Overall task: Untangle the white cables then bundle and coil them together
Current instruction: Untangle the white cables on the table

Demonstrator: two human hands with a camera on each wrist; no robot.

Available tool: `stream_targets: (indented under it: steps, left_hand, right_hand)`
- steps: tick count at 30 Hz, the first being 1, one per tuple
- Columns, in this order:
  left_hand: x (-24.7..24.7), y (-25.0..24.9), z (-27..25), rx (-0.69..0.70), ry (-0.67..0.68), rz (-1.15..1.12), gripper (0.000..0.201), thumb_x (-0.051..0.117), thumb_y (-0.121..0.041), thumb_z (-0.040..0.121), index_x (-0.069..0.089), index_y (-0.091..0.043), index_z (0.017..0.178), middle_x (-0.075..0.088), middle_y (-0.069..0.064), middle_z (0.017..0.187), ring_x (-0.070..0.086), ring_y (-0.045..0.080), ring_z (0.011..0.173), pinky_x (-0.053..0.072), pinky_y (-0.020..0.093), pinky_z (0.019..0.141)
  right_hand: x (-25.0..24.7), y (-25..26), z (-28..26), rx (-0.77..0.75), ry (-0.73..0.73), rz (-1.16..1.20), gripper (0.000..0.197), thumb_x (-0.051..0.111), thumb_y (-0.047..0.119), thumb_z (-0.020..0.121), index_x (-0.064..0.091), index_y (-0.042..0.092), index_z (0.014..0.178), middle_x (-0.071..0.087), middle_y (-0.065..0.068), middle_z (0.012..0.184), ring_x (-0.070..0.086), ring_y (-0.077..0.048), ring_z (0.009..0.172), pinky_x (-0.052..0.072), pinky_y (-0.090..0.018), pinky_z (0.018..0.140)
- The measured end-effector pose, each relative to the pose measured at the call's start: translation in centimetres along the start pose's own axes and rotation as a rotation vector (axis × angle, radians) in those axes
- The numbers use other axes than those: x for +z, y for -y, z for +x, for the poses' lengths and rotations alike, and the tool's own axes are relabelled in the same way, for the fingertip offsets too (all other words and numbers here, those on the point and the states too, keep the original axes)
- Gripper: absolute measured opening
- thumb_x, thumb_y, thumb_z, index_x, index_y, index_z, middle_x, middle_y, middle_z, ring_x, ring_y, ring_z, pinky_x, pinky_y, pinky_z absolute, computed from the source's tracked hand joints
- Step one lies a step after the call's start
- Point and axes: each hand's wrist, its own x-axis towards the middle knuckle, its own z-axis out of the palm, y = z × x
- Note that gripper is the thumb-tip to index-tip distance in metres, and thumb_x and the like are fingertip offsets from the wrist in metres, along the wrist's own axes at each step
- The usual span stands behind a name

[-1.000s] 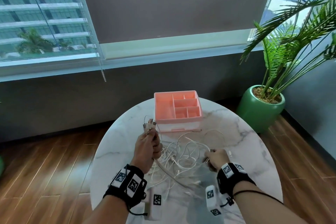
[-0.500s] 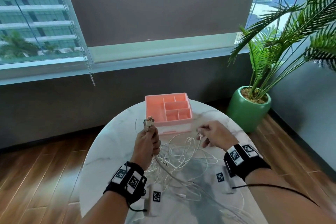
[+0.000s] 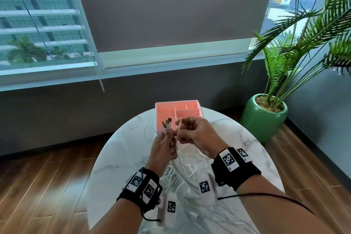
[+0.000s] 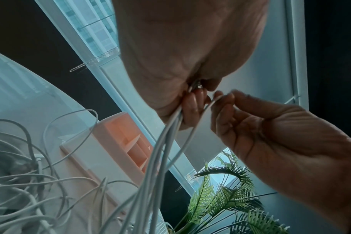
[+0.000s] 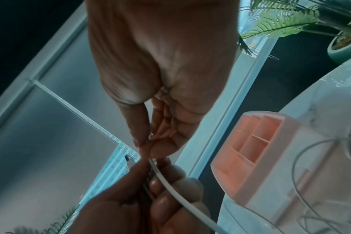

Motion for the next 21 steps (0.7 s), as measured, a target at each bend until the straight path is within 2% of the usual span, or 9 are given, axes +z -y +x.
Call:
stream_targets:
  steps: [2, 6, 10, 12, 14, 16, 17, 19, 21]
  left_hand:
    - [-0.3, 0.4, -0.3, -0.003, 0.018, 0.038, 0.029, 0.041, -0.026, 0.107, 0.048, -0.011, 0.082, 0.036, 0.000, 0.059, 0.027, 0.010, 0.045, 0.025, 0.022, 0.041]
    - [-0.6, 1.2, -0.4, -0.003, 0.025, 0.128, 0.030, 0.040, -0.027, 0.107, 0.055, -0.008, 0.089, 0.052, 0.003, 0.066, 0.036, 0.011, 0.051, 0.030, 0.022, 0.043]
    - [-0.7, 1.5, -0.5, -0.026, 0.018, 0.184, 0.032, 0.040, -0.029, 0.108, 0.057, -0.008, 0.091, 0.051, 0.003, 0.065, 0.040, 0.010, 0.052, 0.032, 0.022, 0.044]
    - [-0.8, 1.6, -0.6, -0.025, 0.003, 0.221, 0.031, 0.040, -0.028, 0.107, 0.055, -0.010, 0.087, 0.048, 0.002, 0.061, 0.039, 0.011, 0.050, 0.033, 0.024, 0.043]
    - [-0.7, 1.8, -0.6, -0.030, 0.016, 0.234, 0.032, 0.039, -0.024, 0.108, 0.052, -0.012, 0.082, 0.045, 0.001, 0.059, 0.037, 0.013, 0.049, 0.033, 0.025, 0.043]
    - [-0.3, 1.8, -0.6, -0.045, 0.039, 0.221, 0.032, 0.035, -0.013, 0.108, 0.048, -0.011, 0.078, 0.042, 0.000, 0.057, 0.037, 0.014, 0.051, 0.032, 0.024, 0.045]
    - [-0.1, 1.7, -0.7, -0.056, 0.050, 0.206, 0.032, 0.033, -0.008, 0.107, 0.046, -0.010, 0.078, 0.041, 0.001, 0.057, 0.038, 0.015, 0.051, 0.033, 0.024, 0.046]
    - [0.0, 1.5, -0.8, -0.070, 0.068, 0.161, 0.031, 0.031, -0.003, 0.107, 0.046, -0.008, 0.080, 0.039, 0.004, 0.059, 0.041, 0.016, 0.051, 0.036, 0.027, 0.050]
    - [0.0, 1.5, -1.1, -0.111, 0.086, 0.109, 0.031, 0.031, -0.003, 0.107, 0.046, -0.007, 0.080, 0.038, 0.006, 0.061, 0.042, 0.019, 0.052, 0.038, 0.031, 0.053]
  right_hand:
    - [0.1, -0.6, -0.1, 0.004, -0.043, -0.028, 0.027, 0.076, -0.003, 0.080, 0.065, -0.010, 0.103, 0.069, -0.012, 0.077, 0.066, -0.021, 0.062, 0.058, -0.033, 0.063]
    - [0.7, -0.9, 0.0, -0.021, -0.112, -0.110, 0.015, 0.074, -0.003, 0.083, 0.072, -0.001, 0.098, 0.072, -0.014, 0.078, 0.067, -0.021, 0.060, 0.061, -0.038, 0.063]
    - [0.5, -1.4, 0.5, -0.006, -0.098, -0.401, 0.025, 0.074, 0.012, 0.088, 0.074, 0.012, 0.113, 0.071, 0.000, 0.073, 0.060, -0.009, 0.057, 0.053, -0.026, 0.059]
    - [0.2, -1.3, 0.8, -0.027, -0.044, -0.522, 0.032, 0.067, 0.020, 0.094, 0.068, 0.014, 0.125, 0.070, 0.008, 0.088, 0.063, -0.001, 0.073, 0.052, -0.020, 0.070]
    - [0.3, -1.2, 1.1, -0.045, 0.004, -0.543, 0.042, 0.056, 0.025, 0.100, 0.053, 0.016, 0.142, 0.065, 0.004, 0.121, 0.063, -0.007, 0.106, 0.053, -0.031, 0.094]
    - [0.8, -1.1, 1.1, -0.060, 0.060, -0.566, 0.041, 0.047, 0.026, 0.104, 0.051, 0.016, 0.144, 0.060, 0.000, 0.134, 0.056, -0.012, 0.120, 0.045, -0.035, 0.107]
    - [1.0, -1.1, 1.0, -0.071, 0.087, -0.590, 0.038, 0.044, 0.026, 0.105, 0.054, 0.015, 0.140, 0.064, 0.000, 0.128, 0.058, -0.012, 0.117, 0.047, -0.035, 0.106]
    - [1.4, -1.3, 0.8, -0.085, 0.117, -0.588, 0.034, 0.043, 0.025, 0.105, 0.061, 0.012, 0.131, 0.070, 0.002, 0.102, 0.066, -0.014, 0.096, 0.055, -0.040, 0.094]
    - [1.3, -1.6, 0.9, -0.094, 0.130, -0.574, 0.031, 0.044, 0.023, 0.105, 0.066, 0.010, 0.123, 0.069, 0.007, 0.086, 0.068, -0.015, 0.083, 0.058, -0.043, 0.087]
